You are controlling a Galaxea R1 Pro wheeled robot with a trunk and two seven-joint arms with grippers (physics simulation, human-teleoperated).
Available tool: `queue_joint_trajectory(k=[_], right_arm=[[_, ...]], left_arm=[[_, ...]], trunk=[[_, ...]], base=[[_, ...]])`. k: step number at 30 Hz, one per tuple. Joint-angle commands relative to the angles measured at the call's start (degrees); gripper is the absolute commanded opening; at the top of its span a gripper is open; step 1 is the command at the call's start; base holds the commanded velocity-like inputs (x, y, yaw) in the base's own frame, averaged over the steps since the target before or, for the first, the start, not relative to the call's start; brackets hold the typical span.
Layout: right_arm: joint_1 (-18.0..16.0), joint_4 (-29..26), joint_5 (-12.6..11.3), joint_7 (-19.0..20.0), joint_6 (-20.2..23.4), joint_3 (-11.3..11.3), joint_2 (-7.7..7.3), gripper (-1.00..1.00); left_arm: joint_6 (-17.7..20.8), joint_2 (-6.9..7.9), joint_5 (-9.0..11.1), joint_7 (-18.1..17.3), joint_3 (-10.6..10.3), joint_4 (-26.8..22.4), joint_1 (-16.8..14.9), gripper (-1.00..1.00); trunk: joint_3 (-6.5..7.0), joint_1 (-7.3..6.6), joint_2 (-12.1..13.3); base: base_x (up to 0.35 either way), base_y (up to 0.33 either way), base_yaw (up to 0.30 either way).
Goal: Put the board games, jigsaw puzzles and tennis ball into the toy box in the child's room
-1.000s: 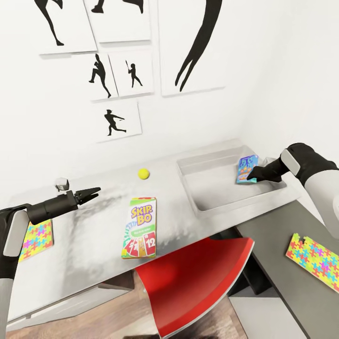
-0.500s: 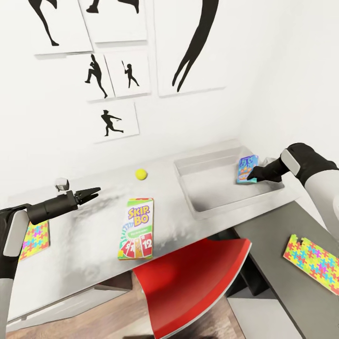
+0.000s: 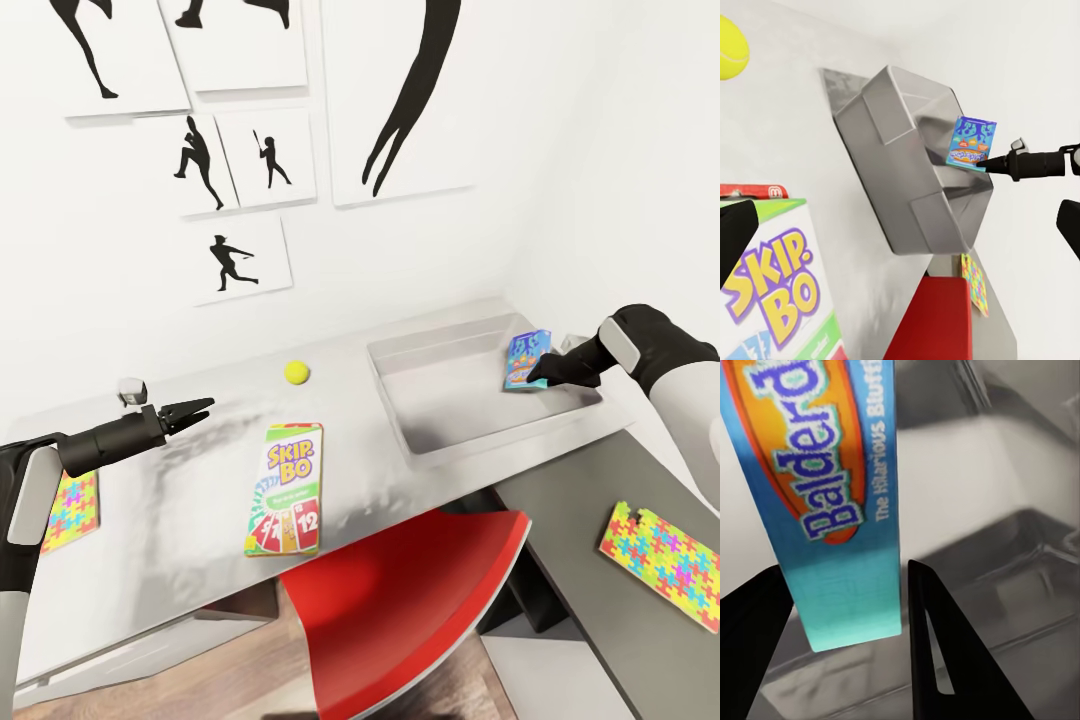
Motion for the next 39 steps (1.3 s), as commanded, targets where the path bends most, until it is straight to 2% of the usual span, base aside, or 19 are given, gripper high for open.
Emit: queue_joint_trajectory(k=[1, 22, 39], right_arm=[[-0.1, 0.0, -0.5, 0.0, 0.2, 0.5, -0.07, -1.00], [-0.1, 0.0, -0.4, 0.0, 0.2, 0.5, 0.34, -1.00], [-0.1, 0.0, -0.5, 0.0, 0.2, 0.5, 0.03, -1.00]], left_arm=[[0.2, -0.01, -0.1, -0.3, 0.0, 0.0, 0.0, 1.00], [0.2, 0.02, -0.1, -0.3, 0.1, 0.0, 0.1, 1.00], [0.2, 0.03, -0.1, -0.3, 0.1, 0.0, 0.1, 1.00]], trunk=[[-0.09, 0.03, -0.1], [-0.09, 0.03, -0.1], [-0.09, 0.03, -0.1]], base=[[0.026, -0.024, 0.000], [0.032, -0.027, 0.000], [0.007, -0.027, 0.000]])
